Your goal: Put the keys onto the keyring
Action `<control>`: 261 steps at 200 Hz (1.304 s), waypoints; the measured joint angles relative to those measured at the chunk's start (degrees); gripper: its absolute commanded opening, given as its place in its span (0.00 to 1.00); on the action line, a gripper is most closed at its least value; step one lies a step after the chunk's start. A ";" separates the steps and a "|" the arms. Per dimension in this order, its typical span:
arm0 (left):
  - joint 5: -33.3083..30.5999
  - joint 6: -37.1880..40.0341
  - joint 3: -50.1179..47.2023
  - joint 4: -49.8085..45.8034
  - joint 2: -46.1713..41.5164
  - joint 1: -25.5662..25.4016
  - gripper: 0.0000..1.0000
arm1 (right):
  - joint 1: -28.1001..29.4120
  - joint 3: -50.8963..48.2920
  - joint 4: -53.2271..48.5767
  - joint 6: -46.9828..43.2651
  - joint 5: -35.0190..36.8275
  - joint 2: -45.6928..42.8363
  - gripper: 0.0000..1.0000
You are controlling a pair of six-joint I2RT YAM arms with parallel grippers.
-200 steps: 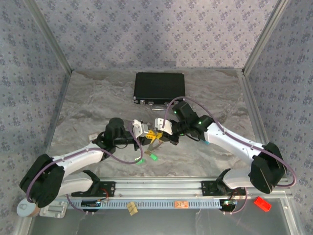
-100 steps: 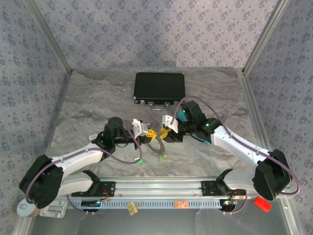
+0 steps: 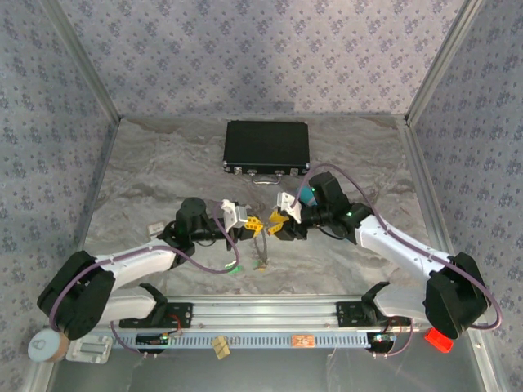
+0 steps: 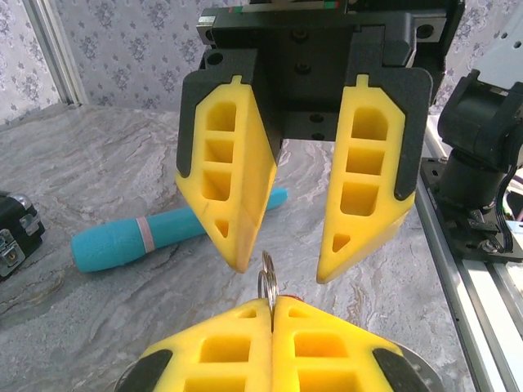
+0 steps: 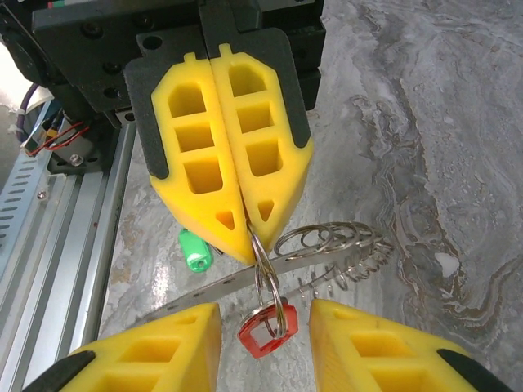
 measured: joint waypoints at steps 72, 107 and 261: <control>0.37 0.00 -0.11 0.15 0.00 0.00 0.00 | -0.28 0.13 0.11 0.48 -0.26 0.68 0.00; 0.28 -0.48 -0.11 0.28 0.00 0.11 0.00 | -0.28 2.08 -1.01 0.63 -0.44 5.16 0.00; 0.20 -1.99 -0.11 4.46 1.53 0.00 0.00 | -0.11 0.37 3.89 1.66 -2.80 2.47 0.12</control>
